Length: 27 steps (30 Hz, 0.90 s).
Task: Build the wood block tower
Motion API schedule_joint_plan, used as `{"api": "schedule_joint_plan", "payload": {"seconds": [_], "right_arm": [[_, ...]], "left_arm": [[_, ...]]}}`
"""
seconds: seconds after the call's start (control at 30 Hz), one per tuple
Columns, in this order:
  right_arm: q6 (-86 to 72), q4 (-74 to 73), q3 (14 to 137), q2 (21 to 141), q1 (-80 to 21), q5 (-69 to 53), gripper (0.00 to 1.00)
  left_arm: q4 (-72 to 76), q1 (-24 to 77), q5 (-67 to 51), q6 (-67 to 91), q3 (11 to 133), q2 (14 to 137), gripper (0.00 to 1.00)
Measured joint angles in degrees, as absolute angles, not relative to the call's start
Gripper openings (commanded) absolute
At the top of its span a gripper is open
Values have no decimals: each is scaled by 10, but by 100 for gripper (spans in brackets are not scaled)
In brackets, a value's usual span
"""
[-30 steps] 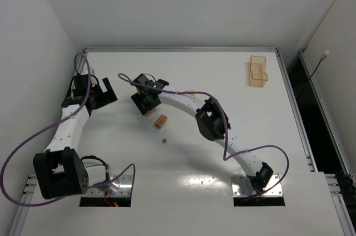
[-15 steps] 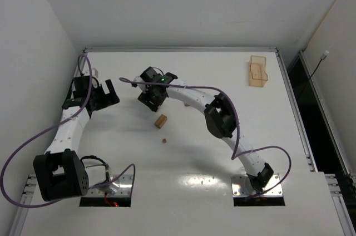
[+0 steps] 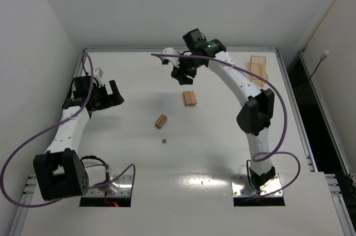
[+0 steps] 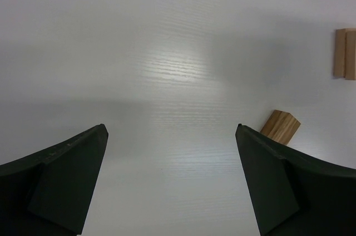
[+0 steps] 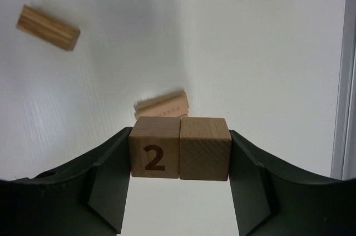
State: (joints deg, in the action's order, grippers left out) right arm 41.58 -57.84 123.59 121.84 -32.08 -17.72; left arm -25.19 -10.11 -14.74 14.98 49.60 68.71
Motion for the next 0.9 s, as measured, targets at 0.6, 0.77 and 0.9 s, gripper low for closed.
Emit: {"api": "schedule_joint_plan", "payload": {"seconds": [0.6, 0.77, 0.9], "right_arm": [[618, -687, 1240, 1252, -226, -312, 0], [640, -691, 1240, 1273, -226, -309, 0], [647, -691, 1240, 1298, -226, -303, 0]], "left_arm": [[-252, -101, -159, 146, 505, 714, 100], [-252, -101, -161, 147, 510, 723, 100], [-252, -101, -162, 147, 510, 728, 100]]}}
